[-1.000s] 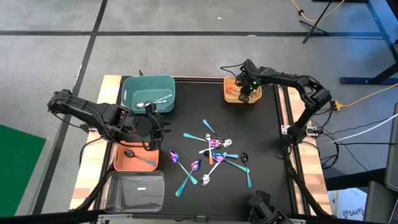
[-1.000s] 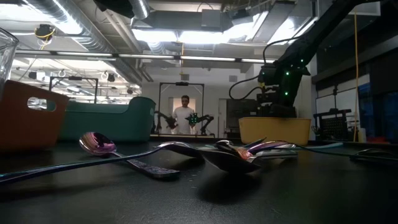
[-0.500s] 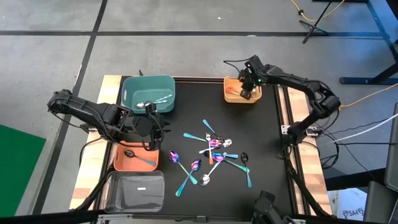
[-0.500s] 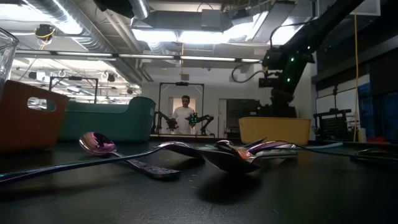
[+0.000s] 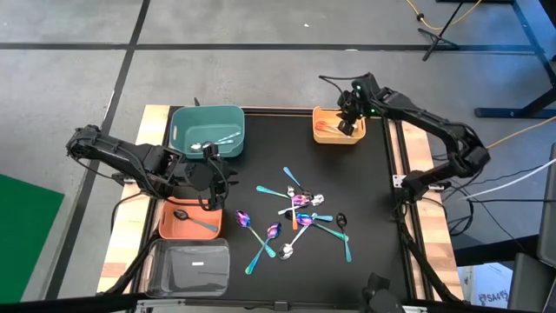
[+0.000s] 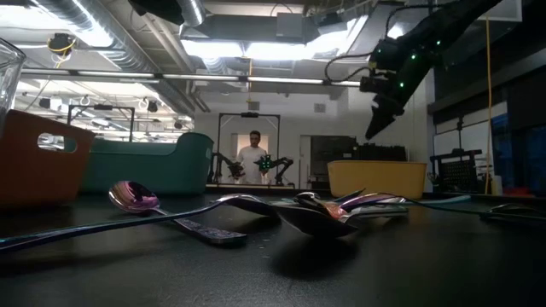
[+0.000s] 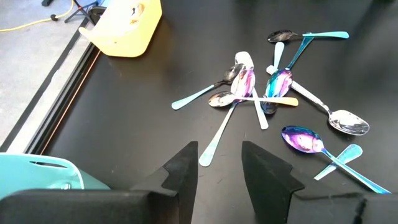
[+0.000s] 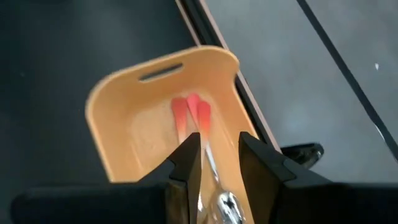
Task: Sort silverware by color (type)
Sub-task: Put the violet spoon into the transparent bin
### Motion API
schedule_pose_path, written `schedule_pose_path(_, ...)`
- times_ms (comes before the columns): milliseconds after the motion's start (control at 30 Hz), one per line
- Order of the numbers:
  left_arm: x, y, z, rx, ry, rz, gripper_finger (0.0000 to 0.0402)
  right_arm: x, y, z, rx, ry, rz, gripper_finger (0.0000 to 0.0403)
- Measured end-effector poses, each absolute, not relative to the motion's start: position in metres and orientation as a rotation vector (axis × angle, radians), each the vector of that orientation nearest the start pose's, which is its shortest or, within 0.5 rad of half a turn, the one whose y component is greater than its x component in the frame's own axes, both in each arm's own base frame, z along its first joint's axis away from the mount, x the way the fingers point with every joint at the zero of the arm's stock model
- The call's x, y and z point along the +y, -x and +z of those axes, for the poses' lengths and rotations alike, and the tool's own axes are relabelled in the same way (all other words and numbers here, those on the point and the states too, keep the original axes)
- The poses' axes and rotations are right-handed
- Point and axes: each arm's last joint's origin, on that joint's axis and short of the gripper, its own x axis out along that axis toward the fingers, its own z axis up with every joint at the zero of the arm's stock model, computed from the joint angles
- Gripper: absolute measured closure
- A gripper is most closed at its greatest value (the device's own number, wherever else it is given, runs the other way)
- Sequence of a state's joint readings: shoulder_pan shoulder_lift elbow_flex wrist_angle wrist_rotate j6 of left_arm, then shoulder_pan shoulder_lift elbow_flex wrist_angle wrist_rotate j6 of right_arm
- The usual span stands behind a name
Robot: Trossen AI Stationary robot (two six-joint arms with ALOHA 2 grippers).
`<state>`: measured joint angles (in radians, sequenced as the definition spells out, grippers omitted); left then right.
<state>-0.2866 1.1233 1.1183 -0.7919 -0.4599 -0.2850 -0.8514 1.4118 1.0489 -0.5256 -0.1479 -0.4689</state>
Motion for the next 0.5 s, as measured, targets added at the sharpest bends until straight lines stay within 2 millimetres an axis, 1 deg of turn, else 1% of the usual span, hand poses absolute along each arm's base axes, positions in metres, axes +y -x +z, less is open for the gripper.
schedule_pose_path(67,-0.049,-0.211,0.333,0.71,-0.02,0.267,0.0283,-0.208,-0.198,0.263,0.904,0.011,-0.43,0.0306)
schedule_pose_path(167,-0.049,-0.211,0.333,0.709,-0.02,0.267,0.0283,-0.194,-0.209,0.267,0.883,0.053,-0.377,0.0306)
schedule_pose_path(500,-0.049,-0.211,0.333,0.71,-0.02,0.267,0.0283,-0.142,-0.246,0.268,0.862,0.157,-0.168,0.0306)
